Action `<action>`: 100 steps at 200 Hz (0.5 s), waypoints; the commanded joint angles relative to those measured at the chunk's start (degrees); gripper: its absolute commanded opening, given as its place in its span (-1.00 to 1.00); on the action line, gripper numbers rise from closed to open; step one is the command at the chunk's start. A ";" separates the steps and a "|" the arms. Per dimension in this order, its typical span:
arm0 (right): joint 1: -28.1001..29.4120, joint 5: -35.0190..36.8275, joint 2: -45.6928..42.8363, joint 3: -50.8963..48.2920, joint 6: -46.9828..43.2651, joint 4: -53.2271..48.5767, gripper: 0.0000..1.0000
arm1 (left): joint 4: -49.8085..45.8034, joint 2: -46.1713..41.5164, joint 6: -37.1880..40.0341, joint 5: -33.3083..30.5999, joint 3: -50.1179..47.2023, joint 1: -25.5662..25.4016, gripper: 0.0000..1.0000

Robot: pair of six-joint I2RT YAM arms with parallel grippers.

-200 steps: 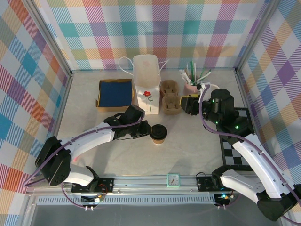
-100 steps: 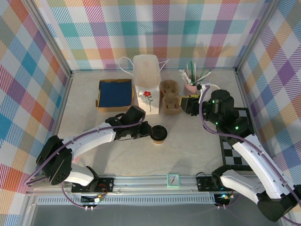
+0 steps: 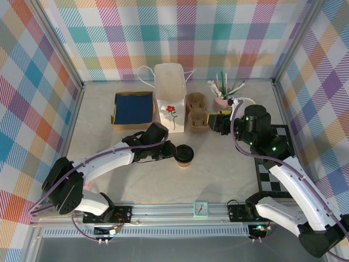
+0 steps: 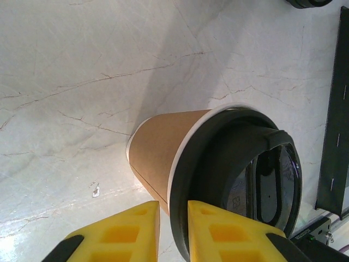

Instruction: Pack the takeout coffee

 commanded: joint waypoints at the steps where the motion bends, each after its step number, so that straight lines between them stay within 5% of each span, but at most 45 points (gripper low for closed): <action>1: -0.20 -0.83 -0.65 -0.28 -0.21 1.70 0.05 | -0.32 0.62 0.40 -1.48 -0.74 -1.05 -0.58; 100: -0.20 -1.69 -0.48 -0.28 -0.06 2.32 0.06 | 1.66 -0.33 0.37 -2.11 -3.23 -1.37 -0.50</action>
